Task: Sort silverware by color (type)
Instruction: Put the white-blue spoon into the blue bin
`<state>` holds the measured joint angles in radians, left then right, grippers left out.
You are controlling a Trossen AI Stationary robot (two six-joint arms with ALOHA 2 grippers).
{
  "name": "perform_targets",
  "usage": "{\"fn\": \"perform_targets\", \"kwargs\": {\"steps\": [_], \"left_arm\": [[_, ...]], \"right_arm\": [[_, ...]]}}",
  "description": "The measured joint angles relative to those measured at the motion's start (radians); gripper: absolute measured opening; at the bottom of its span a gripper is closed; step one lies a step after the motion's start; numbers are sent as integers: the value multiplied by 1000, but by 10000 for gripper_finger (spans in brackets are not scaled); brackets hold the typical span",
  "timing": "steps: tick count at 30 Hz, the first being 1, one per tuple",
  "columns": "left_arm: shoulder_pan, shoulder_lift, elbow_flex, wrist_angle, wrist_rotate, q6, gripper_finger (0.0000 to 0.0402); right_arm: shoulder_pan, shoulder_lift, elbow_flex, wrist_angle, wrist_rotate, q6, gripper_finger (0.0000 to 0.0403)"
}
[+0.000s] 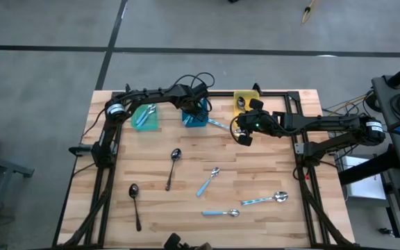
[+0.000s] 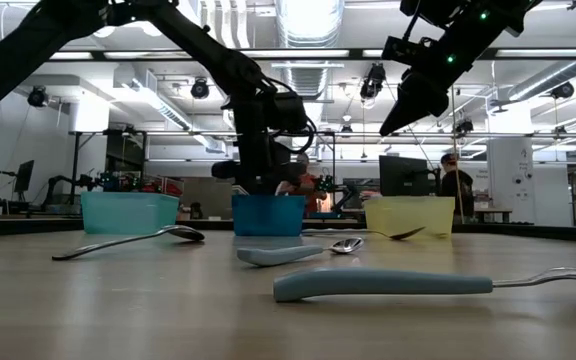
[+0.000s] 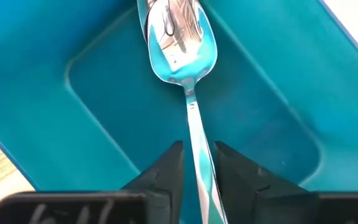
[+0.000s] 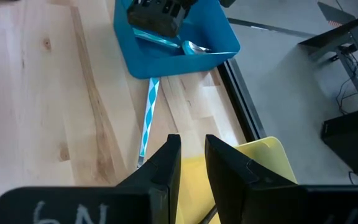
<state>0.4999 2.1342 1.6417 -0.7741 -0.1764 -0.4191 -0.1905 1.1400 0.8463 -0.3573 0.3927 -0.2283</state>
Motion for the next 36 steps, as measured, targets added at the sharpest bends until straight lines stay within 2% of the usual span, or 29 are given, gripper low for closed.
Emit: {"fn": "perform_targets", "kwargs": {"steps": [5,9,18,28,36], "left_arm": [[0,0,0,4,0,-16,24],[0,0,0,10,-1,-34,10],[-1,-4,22,14,-2,-54,20],[-2,-6,47,-4,-99,-88,19],[-2,-6,34,-2,-103,-114,46]], "right_arm": [[0,0,0,0,0,-2,63],[0,0,0,0,0,-1,63],[0,0,0,0,0,-3,63],[0,0,0,0,0,-8,63],[0,0,0,0,0,-7,63]]}}
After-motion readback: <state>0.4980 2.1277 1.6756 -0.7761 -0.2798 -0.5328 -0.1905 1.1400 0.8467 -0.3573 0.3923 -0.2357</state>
